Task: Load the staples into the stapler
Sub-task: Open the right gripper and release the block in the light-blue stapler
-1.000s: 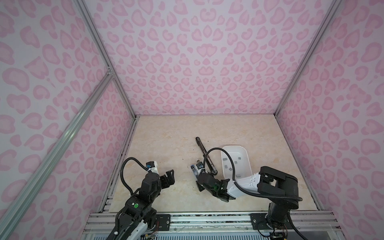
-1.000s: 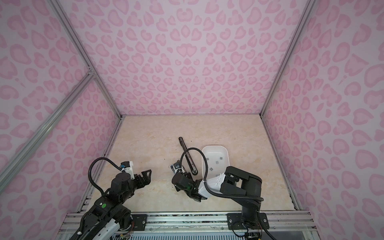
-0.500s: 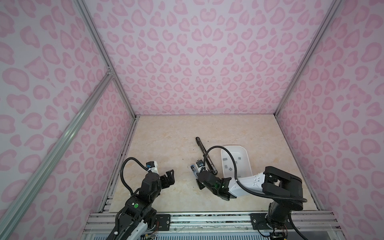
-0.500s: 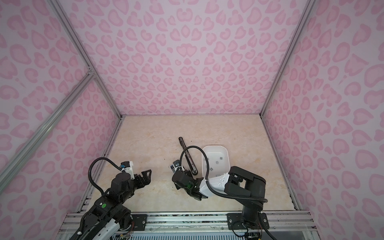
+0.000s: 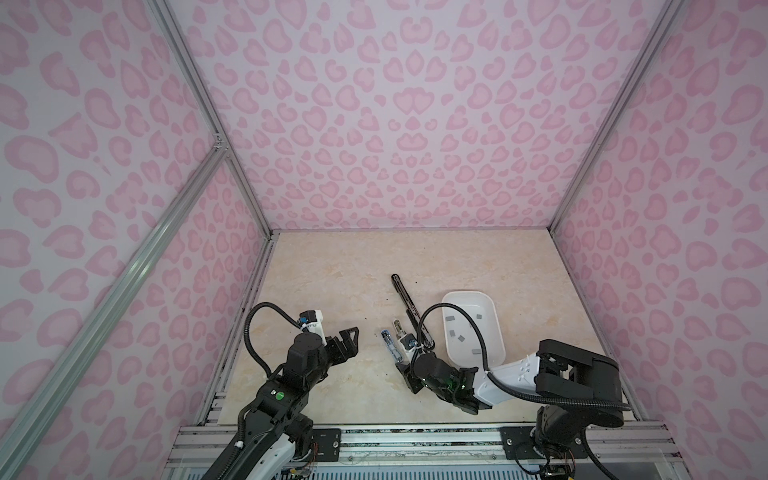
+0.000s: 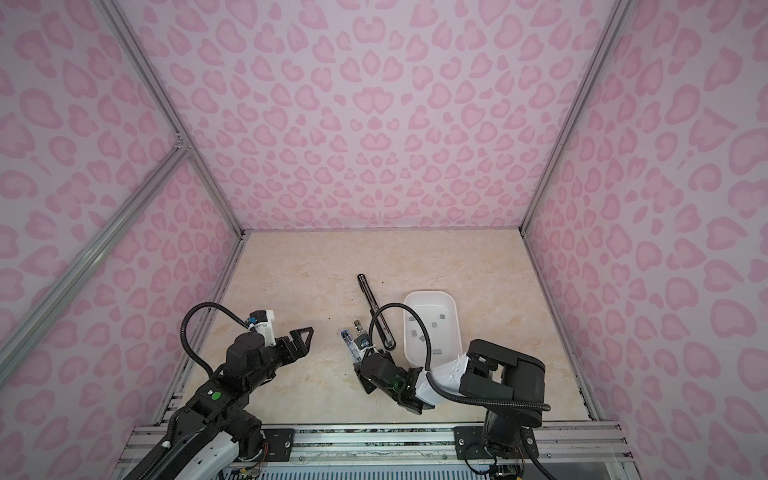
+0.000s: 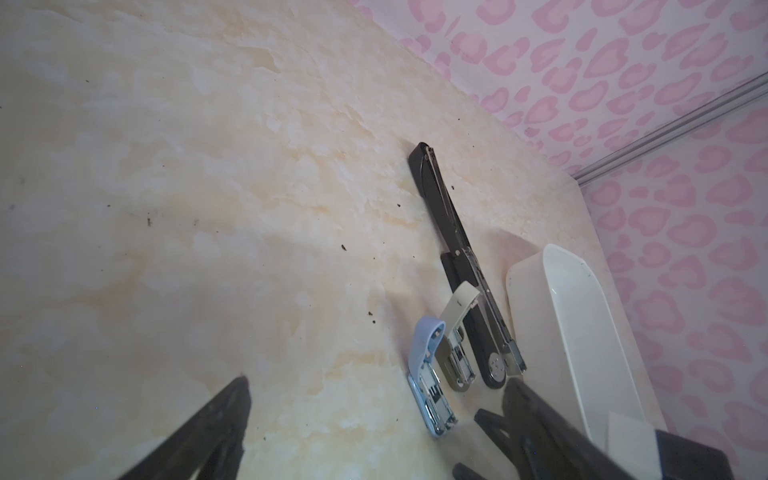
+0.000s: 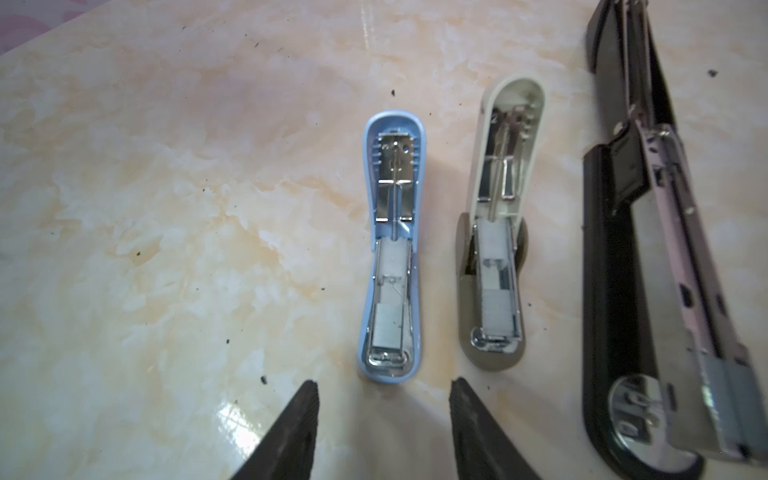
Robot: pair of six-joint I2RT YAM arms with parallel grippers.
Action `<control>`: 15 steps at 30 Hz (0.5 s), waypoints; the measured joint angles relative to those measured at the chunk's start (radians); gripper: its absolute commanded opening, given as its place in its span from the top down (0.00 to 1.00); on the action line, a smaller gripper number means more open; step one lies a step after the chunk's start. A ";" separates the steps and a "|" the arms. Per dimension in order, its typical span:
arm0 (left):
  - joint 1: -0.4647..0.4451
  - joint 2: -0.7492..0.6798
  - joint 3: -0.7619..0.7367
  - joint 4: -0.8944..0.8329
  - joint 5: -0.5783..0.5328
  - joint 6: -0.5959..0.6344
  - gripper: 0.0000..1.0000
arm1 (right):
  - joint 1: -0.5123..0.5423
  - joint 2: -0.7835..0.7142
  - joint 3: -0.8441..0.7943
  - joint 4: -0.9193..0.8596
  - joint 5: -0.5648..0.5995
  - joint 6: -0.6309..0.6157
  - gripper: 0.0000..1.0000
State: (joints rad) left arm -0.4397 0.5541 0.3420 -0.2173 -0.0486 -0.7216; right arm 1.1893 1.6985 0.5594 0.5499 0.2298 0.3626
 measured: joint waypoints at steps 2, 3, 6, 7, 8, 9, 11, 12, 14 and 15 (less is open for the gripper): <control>0.000 0.038 0.008 0.018 -0.004 0.001 0.05 | 0.000 0.029 0.003 0.026 -0.007 0.000 0.47; 0.000 0.056 0.012 0.023 -0.004 0.002 0.04 | 0.000 0.045 0.005 0.037 -0.014 -0.001 0.46; 0.000 0.090 0.054 0.002 0.002 -0.009 0.04 | -0.001 0.083 0.009 0.069 -0.013 -0.011 0.46; 0.000 0.096 0.082 -0.006 0.010 -0.026 0.04 | -0.003 0.096 0.011 0.089 -0.012 -0.012 0.47; 0.000 0.100 0.108 -0.013 0.012 -0.048 0.04 | -0.006 0.107 0.013 0.106 -0.009 -0.018 0.47; 0.000 0.107 0.141 -0.027 0.011 -0.077 0.04 | -0.010 0.119 0.016 0.123 -0.005 -0.018 0.48; 0.000 0.135 0.209 -0.065 0.010 -0.124 0.04 | -0.021 0.142 0.021 0.159 -0.003 -0.018 0.50; 0.000 0.158 0.251 -0.092 0.010 -0.148 0.04 | -0.027 0.150 0.021 0.172 -0.001 -0.018 0.51; -0.004 0.201 0.314 -0.135 0.011 -0.187 0.04 | -0.032 0.160 0.022 0.192 0.002 -0.019 0.55; -0.006 0.217 0.331 -0.150 0.011 -0.202 0.04 | -0.035 0.163 0.023 0.195 0.002 -0.019 0.56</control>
State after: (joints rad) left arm -0.4458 0.7708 0.6731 -0.3668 -0.0372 -0.9237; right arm 1.1545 1.8610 0.5823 0.7444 0.2317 0.3435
